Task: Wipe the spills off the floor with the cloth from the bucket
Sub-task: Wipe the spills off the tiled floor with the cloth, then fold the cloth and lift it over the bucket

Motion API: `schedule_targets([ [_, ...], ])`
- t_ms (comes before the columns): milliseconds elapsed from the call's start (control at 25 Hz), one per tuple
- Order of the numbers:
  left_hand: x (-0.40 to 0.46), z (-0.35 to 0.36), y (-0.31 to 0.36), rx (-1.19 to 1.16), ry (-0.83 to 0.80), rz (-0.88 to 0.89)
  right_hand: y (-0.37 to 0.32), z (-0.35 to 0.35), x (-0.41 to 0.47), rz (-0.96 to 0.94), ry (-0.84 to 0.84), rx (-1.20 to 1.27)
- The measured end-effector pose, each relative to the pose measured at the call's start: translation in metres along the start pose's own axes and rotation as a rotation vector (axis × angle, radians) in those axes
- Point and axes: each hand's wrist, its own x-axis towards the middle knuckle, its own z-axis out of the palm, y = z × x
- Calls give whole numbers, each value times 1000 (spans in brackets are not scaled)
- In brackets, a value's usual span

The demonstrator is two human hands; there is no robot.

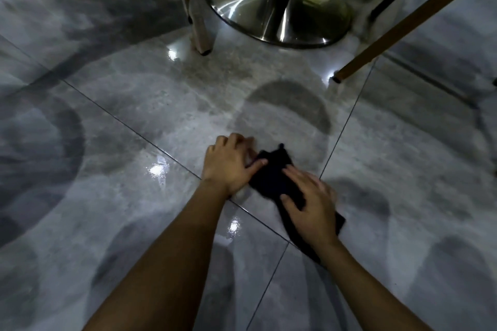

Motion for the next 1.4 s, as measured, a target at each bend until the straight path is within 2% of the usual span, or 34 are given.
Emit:
schedule_targets([
  [80, -15, 7, 11, 41, -44, 1, 13, -5, -26, 464, 176, -116],
  [160, -29, 10, 22, -4, -42, -55, 13, -11, -41, 873, 95, -60],
  [200, -33, 10, 27, -36, -34, -90, 9, -14, -43, 994, 50, 21],
  [280, -31, 10, 38, -127, -29, -140, 2, -19, -39, 1027, 20, 129],
  [400, -16, 8, 59, -111, -104, -61, -9, -23, -32, 951, 106, 267],
  [520, -6, 8, 68, -53, -165, -32, -9, -29, -34, 1246, 290, 503],
  [600, -5, 10, 70, -44, -194, -12, -10, -27, -38, 1406, 304, 660],
  [680, -2, 11, 79, -68, -279, -17, -10, -21, -38, 1335, 282, 806],
  [800, 6, 4, 89, -147, -434, -74, -8, -22, -35, 1185, 277, 876],
  [880, 5, -3, 85, -386, -495, -132, -9, -30, -38, 1092, 288, 941],
  [1000, -6, -38, 58, -742, -407, -280, -38, -39, -20, 889, 246, 1031],
  [1120, -19, -114, 9, -798, -114, -397, -108, -47, 20, 663, 140, 1144],
  [1240, -57, -225, -40, -741, 327, -459, -197, -49, 52, 425, -51, 1272],
  [1400, -151, -347, -90, -743, 905, -555, -323, -47, 59, 114, -441, 1445],
])
